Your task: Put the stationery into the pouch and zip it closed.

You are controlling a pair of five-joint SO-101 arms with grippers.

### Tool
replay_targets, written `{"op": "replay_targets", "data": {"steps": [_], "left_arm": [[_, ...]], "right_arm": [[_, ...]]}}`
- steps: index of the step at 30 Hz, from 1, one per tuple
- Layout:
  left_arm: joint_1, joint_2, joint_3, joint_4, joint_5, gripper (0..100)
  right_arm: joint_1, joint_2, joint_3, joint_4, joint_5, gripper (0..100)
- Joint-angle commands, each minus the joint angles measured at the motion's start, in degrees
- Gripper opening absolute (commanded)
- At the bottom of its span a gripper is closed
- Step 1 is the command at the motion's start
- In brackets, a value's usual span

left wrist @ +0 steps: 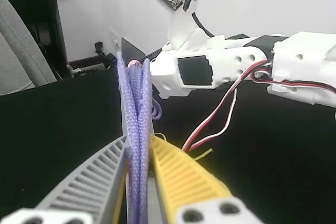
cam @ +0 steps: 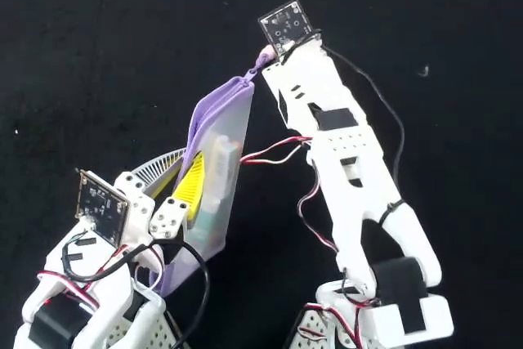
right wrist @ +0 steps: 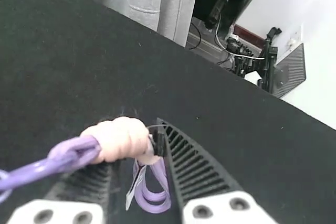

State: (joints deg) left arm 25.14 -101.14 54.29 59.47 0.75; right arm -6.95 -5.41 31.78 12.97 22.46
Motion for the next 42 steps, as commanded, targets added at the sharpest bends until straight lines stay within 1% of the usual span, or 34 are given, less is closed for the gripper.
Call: {"op": "replay_targets", "data": {"steps": [1, 4, 6, 7, 10, 12, 16, 22, 26, 30, 33, 37, 39, 42], "left_arm": [[-0.9, -2.7, -0.9, -1.8, -0.3, 3], [-1.3, -2.7, 3.6, -6.8, -0.3, 3], [-3.6, -2.7, 7.3, -10.9, -0.3, 4], [-5.0, -2.7, 9.0, -12.9, -0.3, 6], [-9.0, -2.7, 13.2, -17.9, -0.1, 16], [-10.9, -2.7, 14.7, -19.8, 2.3, 20], [-11.9, -2.6, 15.8, -21.4, 3.3, 20], [-12.1, -2.8, 15.3, -21.0, 3.3, 20], [-14.0, -2.6, 15.8, -21.3, 3.7, 20], [-14.7, -2.5, 16.9, -20.7, 3.7, 20], [-14.8, -2.6, 18.5, -16.5, 3.3, 20], [-14.9, -3.1, 20.0, -11.6, 3.3, 20], [-16.7, -3.1, 19.9, -10.3, 3.3, 17], [-20.1, -3.1, 20.4, -10.0, 3.3, 8]], "right_arm": [[7.5, 1.2, -1.7, -0.9, 0.0, 1.1], [6.2, -0.8, -0.3, -1.0, 0.0, 1.1], [5.4, -2.3, 1.0, -1.0, 0.0, 1.1], [4.6, -3.1, 1.7, -1.0, 0.1, 1.1], [2.6, -5.5, 3.6, -1.0, 0.3, 1.1], [1.1, -6.9, 4.7, -0.9, 0.4, 1.1], [-0.8, -8.9, 6.5, -0.7, 0.4, 1.1], [-4.4, -7.6, 6.9, -0.7, 0.4, 1.4], [-7.6, -3.6, 6.3, -0.7, 0.4, 2.5], [-8.4, -1.3, 5.4, -0.6, 0.4, 14.6], [-8.3, -2.2, 5.6, -0.4, 0.4, 22.2], [-8.2, -7.8, 5.6, 4.0, 0.2, 24.2], [-8.2, -12.3, 5.6, 7.2, 0.0, 24.3], [-7.1, -19.6, 5.7, 12.2, 0.2, 24.3]]}}
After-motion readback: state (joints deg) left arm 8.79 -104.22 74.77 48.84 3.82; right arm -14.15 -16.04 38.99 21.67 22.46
